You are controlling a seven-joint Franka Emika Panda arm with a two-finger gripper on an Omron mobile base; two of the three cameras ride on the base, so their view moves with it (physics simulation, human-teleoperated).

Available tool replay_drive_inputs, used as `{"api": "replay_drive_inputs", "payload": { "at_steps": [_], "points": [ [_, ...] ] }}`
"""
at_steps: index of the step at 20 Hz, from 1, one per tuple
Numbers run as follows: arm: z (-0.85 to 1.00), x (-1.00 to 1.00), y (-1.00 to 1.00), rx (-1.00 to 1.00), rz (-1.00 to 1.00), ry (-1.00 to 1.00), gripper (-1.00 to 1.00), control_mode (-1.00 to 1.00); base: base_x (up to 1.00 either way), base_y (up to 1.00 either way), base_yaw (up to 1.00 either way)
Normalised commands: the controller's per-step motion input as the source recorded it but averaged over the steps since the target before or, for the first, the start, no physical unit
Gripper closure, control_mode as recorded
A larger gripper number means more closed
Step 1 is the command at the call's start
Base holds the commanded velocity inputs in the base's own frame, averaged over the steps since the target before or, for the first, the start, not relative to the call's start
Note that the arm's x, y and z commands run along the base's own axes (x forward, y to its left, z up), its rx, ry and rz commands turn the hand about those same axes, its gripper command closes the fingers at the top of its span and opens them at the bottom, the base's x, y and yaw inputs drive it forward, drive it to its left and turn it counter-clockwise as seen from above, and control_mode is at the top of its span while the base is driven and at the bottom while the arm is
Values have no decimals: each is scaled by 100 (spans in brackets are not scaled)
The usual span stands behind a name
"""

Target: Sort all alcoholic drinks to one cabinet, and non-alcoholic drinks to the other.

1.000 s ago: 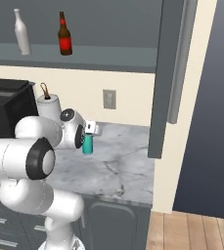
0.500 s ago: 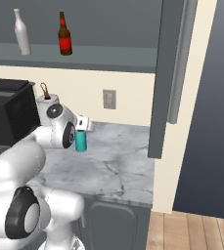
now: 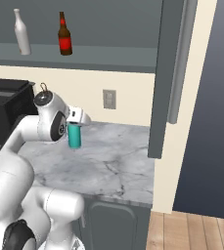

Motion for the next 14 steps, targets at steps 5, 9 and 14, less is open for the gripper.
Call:
{"api": "replay_drive_inputs", "payload": {
  "at_steps": [5, 9, 14],
  "points": [
    [35, -70, 0, 0, 0, 0, 100, -100, 0, 0, 0],
    [16, -68, 0, 0, 0, -1, 100, -100, 0, 0, 0],
    [32, -57, 0, 0, 0, -3, 100, -100, 0, 0, 0]
  ]
}}
